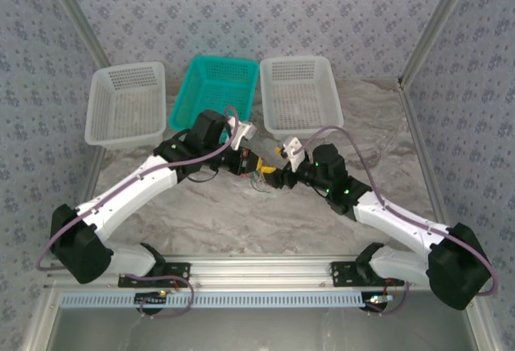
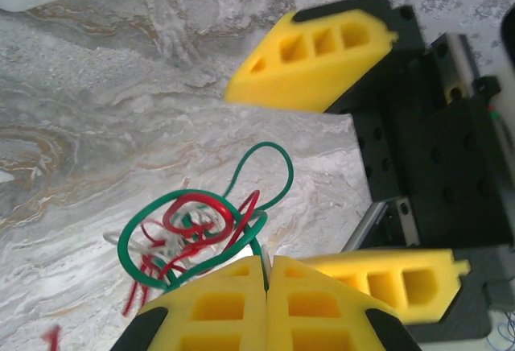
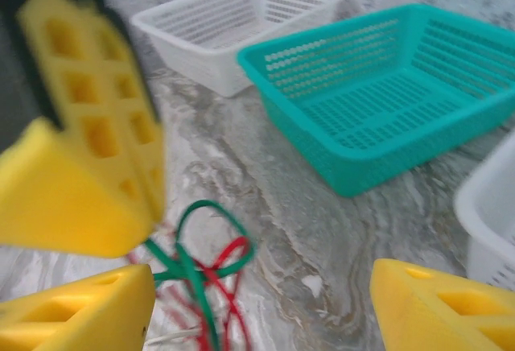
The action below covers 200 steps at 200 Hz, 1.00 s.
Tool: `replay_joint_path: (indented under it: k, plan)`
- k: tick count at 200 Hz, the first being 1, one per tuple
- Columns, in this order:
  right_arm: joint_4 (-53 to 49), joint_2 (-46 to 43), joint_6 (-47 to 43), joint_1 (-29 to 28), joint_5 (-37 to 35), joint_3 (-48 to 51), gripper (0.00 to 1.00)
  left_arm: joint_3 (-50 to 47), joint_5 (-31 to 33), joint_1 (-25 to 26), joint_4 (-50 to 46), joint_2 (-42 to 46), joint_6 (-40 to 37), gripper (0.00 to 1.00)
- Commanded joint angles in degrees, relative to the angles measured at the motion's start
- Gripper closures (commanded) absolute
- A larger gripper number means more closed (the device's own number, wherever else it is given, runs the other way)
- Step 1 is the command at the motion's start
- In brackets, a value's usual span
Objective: Untangle the cables
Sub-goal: Untie the cable from multiple cables.
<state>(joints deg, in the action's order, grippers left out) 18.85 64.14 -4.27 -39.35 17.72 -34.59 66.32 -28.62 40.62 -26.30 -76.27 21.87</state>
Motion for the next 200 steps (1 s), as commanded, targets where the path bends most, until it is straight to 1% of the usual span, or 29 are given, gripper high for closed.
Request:
replay_joint_path:
  k: [1, 21, 41, 52, 67, 87, 108, 113, 128, 157, 175, 200]
  plan:
    - [5.56, 0.35, -6.97, -0.02, 10.03, 1.63, 0.29, -0.06, -3.31, 0.29, 2.95, 0.95, -1.19, 1.0]
    - [5.91, 0.78, -7.4, -0.06, 12.56, 1.37, 0.32, -0.22, -4.65, 0.47, 3.64, 1.17, -1.34, 1.0]
    - [7.79, 1.63, -7.77, -0.37, 10.71, 1.39, 0.37, -0.25, -6.78, 1.13, 4.25, 1.22, -2.35, 1.0]
    - [9.23, 2.18, -7.61, -0.44, 10.42, 1.3, 0.42, -0.07, -7.3, 1.68, 3.83, 1.17, -3.37, 1.0]
    - [9.59, 3.09, -7.17, -0.42, 10.52, 0.32, 0.53, -0.06, -7.93, 2.26, 3.63, 1.18, -4.16, 1.0]
    - [8.04, 3.86, -6.3, -0.46, 11.42, -1.2, 0.72, -0.24, -7.5, 2.5, 3.88, 1.79, -4.64, 1.0]
    - [6.67, 3.51, -4.34, -0.46, 10.98, -1.78, 0.96, -0.71, -2.27, 2.48, 3.51, 3.44, -4.49, 1.0]
    - [6.49, 3.35, -3.79, -0.42, 10.56, -1.69, 1.0, -0.87, -0.74, 2.36, 3.38, 3.88, -4.27, 1.0]
    - [6.46, 2.54, -1.39, -0.37, 9.53, -1.26, 1.0, -1.95, 2.25, 1.73, 4.38, 5.25, -3.02, 0.83]
    - [4.28, 1.43, 1.49, -0.63, 10.43, -1.93, 1.0, -4.55, 5.5, 0.45, 7.42, 8.63, -0.81, 0.66]
    - [1.39, 1.73, 1.79, -0.72, 10.75, -3.42, 1.0, -6.42, 5.12, -0.78, 9.81, 10.78, 1.07, 0.6]
    - [0.31, 2.46, 2.15, -0.81, 11.41, -4.73, 1.0, -7.78, -0.42, -1.74, 12.53, 11.35, 2.21, 0.58]
